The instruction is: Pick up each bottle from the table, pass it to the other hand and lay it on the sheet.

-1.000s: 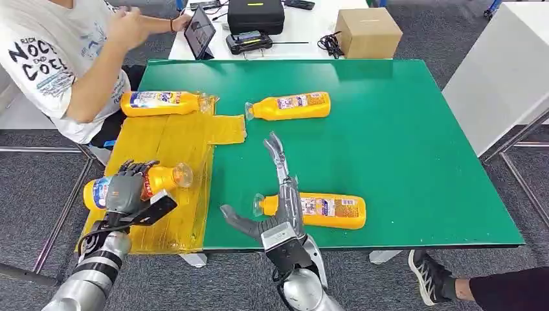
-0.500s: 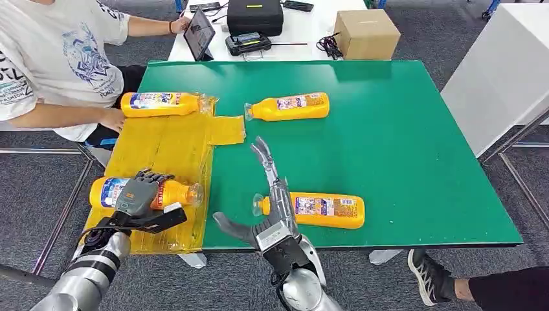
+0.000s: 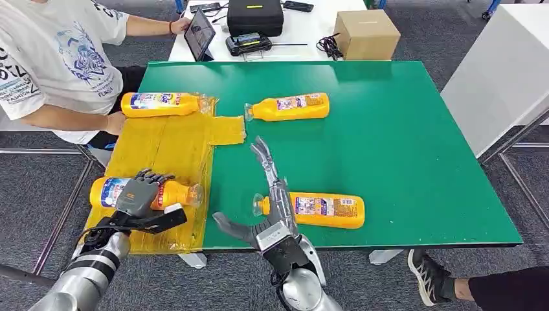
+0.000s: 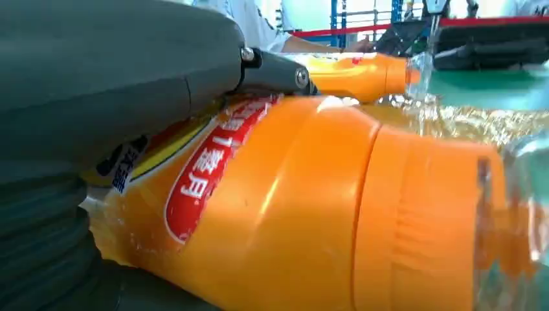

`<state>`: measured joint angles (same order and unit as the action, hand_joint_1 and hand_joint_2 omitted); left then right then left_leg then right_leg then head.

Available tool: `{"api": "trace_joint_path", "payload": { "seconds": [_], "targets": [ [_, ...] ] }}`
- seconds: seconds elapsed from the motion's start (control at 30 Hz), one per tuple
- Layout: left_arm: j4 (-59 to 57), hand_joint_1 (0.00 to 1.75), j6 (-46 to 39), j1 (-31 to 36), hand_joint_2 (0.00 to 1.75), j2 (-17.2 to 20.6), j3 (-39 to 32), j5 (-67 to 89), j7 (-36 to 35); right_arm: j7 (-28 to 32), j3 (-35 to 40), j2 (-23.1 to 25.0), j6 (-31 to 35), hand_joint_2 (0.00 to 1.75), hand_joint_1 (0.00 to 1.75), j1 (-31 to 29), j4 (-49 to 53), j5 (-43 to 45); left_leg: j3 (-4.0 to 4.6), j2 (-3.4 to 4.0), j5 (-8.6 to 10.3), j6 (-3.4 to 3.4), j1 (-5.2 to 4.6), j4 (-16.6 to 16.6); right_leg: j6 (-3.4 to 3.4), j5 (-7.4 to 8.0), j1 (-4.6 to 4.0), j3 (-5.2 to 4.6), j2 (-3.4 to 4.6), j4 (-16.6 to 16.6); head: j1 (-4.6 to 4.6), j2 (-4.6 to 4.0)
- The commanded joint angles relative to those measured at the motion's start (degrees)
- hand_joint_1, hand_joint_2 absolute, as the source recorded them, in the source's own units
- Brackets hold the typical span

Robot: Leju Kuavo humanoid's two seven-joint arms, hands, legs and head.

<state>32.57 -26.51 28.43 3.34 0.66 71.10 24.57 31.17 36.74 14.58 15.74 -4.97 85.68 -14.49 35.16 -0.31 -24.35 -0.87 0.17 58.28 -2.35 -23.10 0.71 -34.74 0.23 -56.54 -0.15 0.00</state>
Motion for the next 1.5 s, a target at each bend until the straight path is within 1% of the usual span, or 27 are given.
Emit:
{"api": "trace_joint_path", "payload": {
  "seconds": [0.03,0.13,0.17,0.2,0.23,0.27,0.3,0.37,0.57,0.67,0.7,0.77,0.8,0.83,0.87,1.0,1.03,1.07,1.1,1.13,1.17,1.2,1.23,1.27,1.3,1.33,1.5],
  "targets": [
    [-7.59,1.75,5.62,1.22,1.75,4.07,9.00,6.59,-2.63,0.00,0.59,-0.14,-1.82,1.75,0.00,-1.09,-3.86,0.94,-0.25,0.13,-0.04,0.03,0.00,-0.09,0.07,-0.02,-0.01,0.20,0.11,0.07,0.02,0.00],
    [-7.90,1.75,9.73,1.60,1.75,3.52,7.38,3.26,-1.15,0.08,0.41,0.09,-1.97,1.75,0.00,-0.99,-3.80,0.94,-0.45,0.18,-0.04,0.06,0.02,-0.15,0.13,0.00,-0.03,0.41,0.15,0.13,0.00,0.00],
    [-8.35,1.73,14.04,1.93,1.75,3.23,6.06,0.56,-0.20,0.09,0.43,0.17,-2.07,1.75,0.00,-1.00,-3.89,0.92,-0.50,0.20,-0.04,0.05,-0.01,-0.15,0.11,0.01,-0.01,0.44,0.18,0.11,0.02,0.00],
    [-7.87,0.23,17.82,1.68,1.75,3.51,5.63,-1.83,1.14,0.08,0.60,0.16,-2.42,1.75,0.00,-1.19,-4.21,0.95,-0.55,0.22,-0.03,0.07,0.02,-0.17,0.14,0.02,-0.04,0.51,0.19,0.15,0.02,0.00],
    [-7.78,0.00,21.70,1.35,0.00,4.00,5.11,-4.56,2.51,0.11,0.77,0.24,-2.68,1.75,0.00,-1.43,-4.80,1.04,-0.59,0.23,-0.04,0.06,0.01,-0.16,0.14,0.01,-0.03,0.54,0.22,0.12,0.02,0.00],
    [-7.37,0.00,29.71,0.49,0.00,4.98,3.97,-8.75,5.59,-0.14,1.12,0.23,-3.75,1.75,0.00,-2.20,-6.06,1.55,-0.63,0.31,-0.05,0.08,0.01,-0.18,0.18,0.02,-0.03,0.55,0.30,0.13,0.00,0.00],
    [-6.49,0.00,31.74,-0.61,0.00,6.21,4.80,-10.28,6.18,0.18,1.22,0.46,-4.33,1.75,0.00,-2.66,-7.14,2.18,-0.68,0.25,-0.05,0.06,-0.01,-0.19,0.16,0.00,0.00,0.59,0.26,0.12,0.02,0.00],
    [-6.21,0.00,33.05,-1.74,0.00,7.63,6.54,-12.35,6.55,0.52,1.35,0.76,-4.49,1.75,0.00,-3.28,-8.56,2.51,-0.85,0.49,-0.09,0.08,-0.02,-0.27,0.18,0.03,0.01,0.70,0.49,0.17,0.00,0.00],
    [-5.06,0.00,34.61,-3.15,0.00,9.38,9.79,-15.36,6.42,0.66,1.21,0.97,-4.89,1.75,0.00,-3.64,-9.43,2.70,-1.37,0.28,-0.30,0.24,-0.05,-0.27,0.32,-0.27,0.04,1.35,0.32,0.10,0.00,0.00],
    [-4.30,0.00,37.77,-3.86,0.00,10.13,10.03,-18.49,6.61,0.68,1.33,1.10,-5.18,1.75,0.00,-3.77,-9.96,2.86,-1.56,0.57,-0.38,0.40,0.01,-0.43,0.43,-0.15,-0.02,1.42,0.55,0.25,0.00,0.00],
    [-3.80,0.00,37.91,-4.28,0.00,10.62,10.53,-19.16,6.65,0.69,1.38,1.16,-5.27,1.75,0.00,-3.85,-10.25,2.88,-1.77,0.47,-0.49,0.32,-0.03,-0.34,0.38,-0.27,0.01,1.63,0.43,0.16,0.02,0.00],
    [-3.19,0.00,38.75,-4.74,0.00,11.06,10.65,-20.74,6.98,0.70,1.40,1.19,-5.37,1.75,0.00,-3.89,-10.45,2.92,-1.72,0.62,-0.42,0.36,0.00,-0.45,0.49,-0.19,-0.02,1.55,0.54,0.26,0.02,0.00],
    [-3.06,0.00,38.82,-4.84,0.00,11.08,10.54,-21.12,7.09,0.70,1.40,1.20,-5.39,1.75,0.00,-3.92,-10.51,2.94,-1.91,0.36,-0.50,0.31,-0.09,-0.35,0.41,-0.36,0.06,1.78,0.31,0.11,0.00,0.00],
    [-2.53,0.00,40.23,-5.12,0.00,11.43,11.04,-22.33,6.93,0.76,1.42,1.26,-5.50,1.75,0.00,-4.01,-10.65,3.04,-1.77,0.63,-0.39,0.38,-0.01,-0.55,0.51,-0.16,-0.02,1.57,0.54,0.33,0.02,0.00],
    [-2.21,0.00,40.72,-5.42,0.00,11.59,11.05,-23.08,7.17,0.76,1.48,1.29,-5.54,1.75,0.00,-4.05,-10.72,3.06,-2.04,0.46,-0.52,0.35,-0.06,-0.46,0.46,-0.35,0.04,1.82,0.40,0.15,0.00,0.00],
    [-0.56,0.00,44.63,-7.43,0.00,12.23,9.69,-28.53,9.15,0.78,1.78,1.39,-5.72,1.75,0.00,-4.34,-11.81,3.07,-2.15,0.57,-0.54,0.44,-0.05,-0.60,0.54,-0.36,0.02,1.84,0.47,0.18,0.00,0.00],
    [2.14,0.00,41.71,-8.90,0.00,10.74,7.81,-30.91,12.51,0.93,1.64,1.51,-5.68,1.75,0.00,-4.25,-12.09,3.30,-2.19,0.73,-0.56,0.47,-0.02,-0.67,0.59,-0.33,-0.01,1.84,0.62,0.25,0.02,0.00],
    [2.59,0.00,41.23,-9.01,0.00,9.86,8.05,-30.89,12.37,0.96,1.63,1.45,-5.70,1.75,0.00,-4.19,-11.98,3.32,-2.23,0.72,-0.54,0.49,-0.02,-0.78,0.62,-0.34,-0.01,1.87,0.60,0.30,0.00,0.00],
    [3.76,0.00,37.20,-8.64,0.00,6.59,5.34,-32.86,12.93,1.10,1.41,1.45,-5.19,1.75,0.00,-3.88,-11.69,3.11,-2.31,0.71,-0.57,0.53,-0.03,-0.83,0.63,-0.38,0.01,1.94,0.59,0.30,0.00,0.00],
    [4.71,0.00,32.39,-8.01,0.00,4.40,4.14,-32.92,12.52,0.94,1.12,1.47,-4.60,1.75,0.00,-3.51,-11.27,2.85,-2.46,0.29,-0.61,0.51,-0.10,-0.73,0.63,-0.60,0.07,2.18,0.19,0.16,0.00,0.00],
    [5.18,0.00,26.11,-6.83,0.00,1.67,3.01,-32.17,12.18,0.82,0.97,1.49,-4.27,1.75,0.00,-3.11,-10.86,2.63,-2.41,0.24,-0.59,0.53,-0.06,-0.75,0.65,-0.58,0.03,2.12,0.14,0.20,-0.02,0.00],
    [6.60,0.00,14.16,-5.56,0.00,-1.61,0.94,-32.01,12.08,0.20,1.56,0.77,-2.99,1.75,0.00,-3.32,-10.76,2.24,-2.42,-0.09,-0.61,0.50,-0.09,-0.62,0.63,-0.73,0.06,2.20,-0.18,0.10,0.00,0.00],
    [6.26,0.00,10.97,-4.24,0.00,-3.03,1.10,-30.67,11.14,0.19,1.71,0.52,-2.78,1.75,0.00,-3.54,-11.09,2.41,-2.34,-0.33,-0.52,0.50,-0.03,-0.65,0.63,-0.71,0.00,2.09,-0.45,0.20,0.00,0.00],
    [8.45,0.00,-0.87,-4.12,0.00,-5.16,-1.87,-30.29,13.28,0.26,1.90,0.53,-2.72,1.75,0.00,-3.88,-11.69,2.51,-2.27,-0.32,-0.53,0.49,-0.01,-0.58,0.62,-0.73,-0.02,2.03,-0.49,0.17,0.00,0.00],
    [8.43,0.00,-2.34,-3.24,0.00,-5.49,-2.14,-30.49,13.44,0.36,2.11,0.73,-2.43,1.75,0.00,-4.19,-12.43,2.74,-2.24,-0.35,-0.51,0.46,-0.05,-0.60,0.61,-0.73,0.02,1.99,-0.49,0.18,0.00,0.00],
    [9.67,0.00,-10.41,-2.99,0.00,-6.26,-4.07,-30.73,15.00,0.30,2.65,0.80,-2.73,1.75,0.00,-4.73,-13.42,2.92,-2.11,-0.35,-0.52,0.45,-0.03,-0.50,0.59,-0.76,0.00,1.89,-0.43,0.08,0.02,0.00],
    [9.96,0.00,-9.61,-3.05,0.00,-5.48,-4.43,-31.32,15.33,0.54,3.00,1.07,-2.26,1.75,0.00,-5.04,-14.23,3.16,-1.33,-0.13,-0.36,0.30,-0.02,-0.47,0.45,-0.56,-0.01,1.13,-0.17,0.06,0.06,0.00]
  ]
}}
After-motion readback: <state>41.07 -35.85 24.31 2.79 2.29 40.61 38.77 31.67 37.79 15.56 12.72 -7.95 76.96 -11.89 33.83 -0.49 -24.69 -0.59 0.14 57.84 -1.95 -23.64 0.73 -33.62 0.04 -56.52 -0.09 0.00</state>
